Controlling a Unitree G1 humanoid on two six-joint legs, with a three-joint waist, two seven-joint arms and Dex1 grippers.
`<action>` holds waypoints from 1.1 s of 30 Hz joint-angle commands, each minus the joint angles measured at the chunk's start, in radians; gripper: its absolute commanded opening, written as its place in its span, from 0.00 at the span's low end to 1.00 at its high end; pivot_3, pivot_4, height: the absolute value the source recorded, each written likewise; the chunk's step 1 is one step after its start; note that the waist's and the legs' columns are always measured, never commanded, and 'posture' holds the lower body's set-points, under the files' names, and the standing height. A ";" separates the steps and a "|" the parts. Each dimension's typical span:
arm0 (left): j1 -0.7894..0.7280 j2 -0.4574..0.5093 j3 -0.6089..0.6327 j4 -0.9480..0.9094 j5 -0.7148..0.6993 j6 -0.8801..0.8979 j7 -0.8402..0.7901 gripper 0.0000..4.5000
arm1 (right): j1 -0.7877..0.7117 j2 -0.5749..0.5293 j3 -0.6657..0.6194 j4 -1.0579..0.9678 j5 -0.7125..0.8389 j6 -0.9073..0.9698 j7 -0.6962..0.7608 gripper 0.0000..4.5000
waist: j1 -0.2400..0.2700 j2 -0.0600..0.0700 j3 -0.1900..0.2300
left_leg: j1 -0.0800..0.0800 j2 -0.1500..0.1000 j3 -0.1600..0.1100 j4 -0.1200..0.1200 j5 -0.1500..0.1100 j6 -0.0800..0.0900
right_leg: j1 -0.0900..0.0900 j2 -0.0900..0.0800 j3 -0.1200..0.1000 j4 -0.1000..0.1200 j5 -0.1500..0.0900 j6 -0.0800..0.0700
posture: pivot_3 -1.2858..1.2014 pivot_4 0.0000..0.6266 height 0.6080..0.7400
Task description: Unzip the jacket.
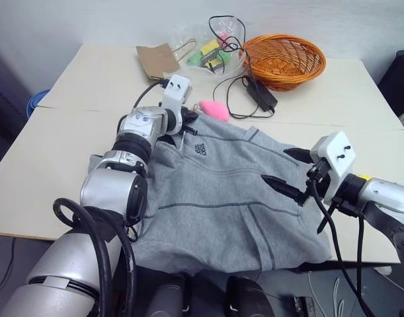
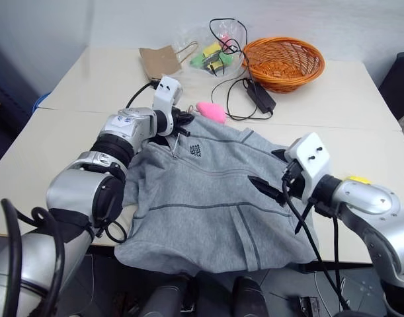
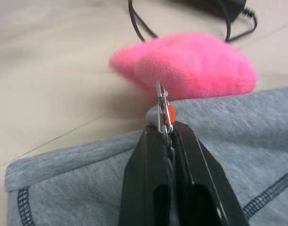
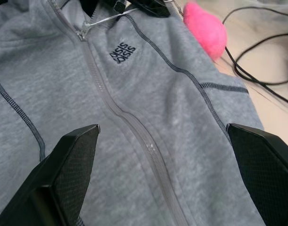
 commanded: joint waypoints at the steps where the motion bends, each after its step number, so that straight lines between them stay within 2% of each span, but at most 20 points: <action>1: -0.028 0.010 0.027 -0.082 -0.047 0.004 -0.021 0.01 | -0.025 0.006 0.008 0.000 -0.015 -0.028 0.010 1.00 | 0.001 0.000 0.000 | 0.000 0.000 0.000 0.000 0.000 0.000 | 0.000 0.000 0.000 0.000 0.000 0.000 | 0.52 0.24 1.00; 5: -0.002 0.005 -0.005 -0.104 -0.030 0.001 -0.041 0.01 | -0.020 0.008 0.016 -0.002 -0.021 -0.036 0.021 1.00 | 0.000 0.000 0.000 | 0.000 0.000 0.000 0.001 0.000 0.000 | 0.000 0.000 0.000 0.000 0.000 0.000 | 0.52 0.24 1.00; 8: 0.008 -0.001 -0.015 -0.105 -0.035 0.010 -0.055 0.17 | -0.017 0.005 0.007 -0.001 -0.025 -0.036 0.025 1.00 | 0.000 0.000 0.000 | 0.000 0.000 0.000 0.001 0.000 0.000 | 0.000 0.000 0.000 0.000 0.000 0.000 | 0.52 0.24 1.00; 15: 0.022 -0.001 -0.096 -0.078 0.036 -0.031 -0.022 0.66 | -0.018 0.003 -0.014 -0.026 -0.008 -0.016 0.019 1.00 | 0.000 0.000 0.000 | 0.000 0.000 0.000 0.001 0.000 0.000 | 0.000 0.000 0.000 0.000 0.000 0.000 | 0.52 0.24 1.00; 26: -0.015 0.004 -0.045 -0.058 -0.006 -0.045 0.039 0.66 | -0.004 0.011 -0.017 -0.046 -0.006 -0.007 0.000 1.00 | 0.000 0.000 0.000 | 0.000 0.000 0.000 0.001 0.000 0.000 | 0.000 0.000 0.000 0.000 0.000 0.000 | 0.52 0.24 1.00; 33: -0.030 0.048 0.009 -0.085 -0.056 -0.027 0.025 0.66 | 0.001 0.019 -0.014 -0.050 -0.006 -0.009 -0.012 1.00 | -0.001 0.000 0.000 | 0.000 0.000 0.000 0.001 0.000 0.000 | 0.000 0.000 0.000 0.000 0.000 0.000 | 0.52 0.24 1.00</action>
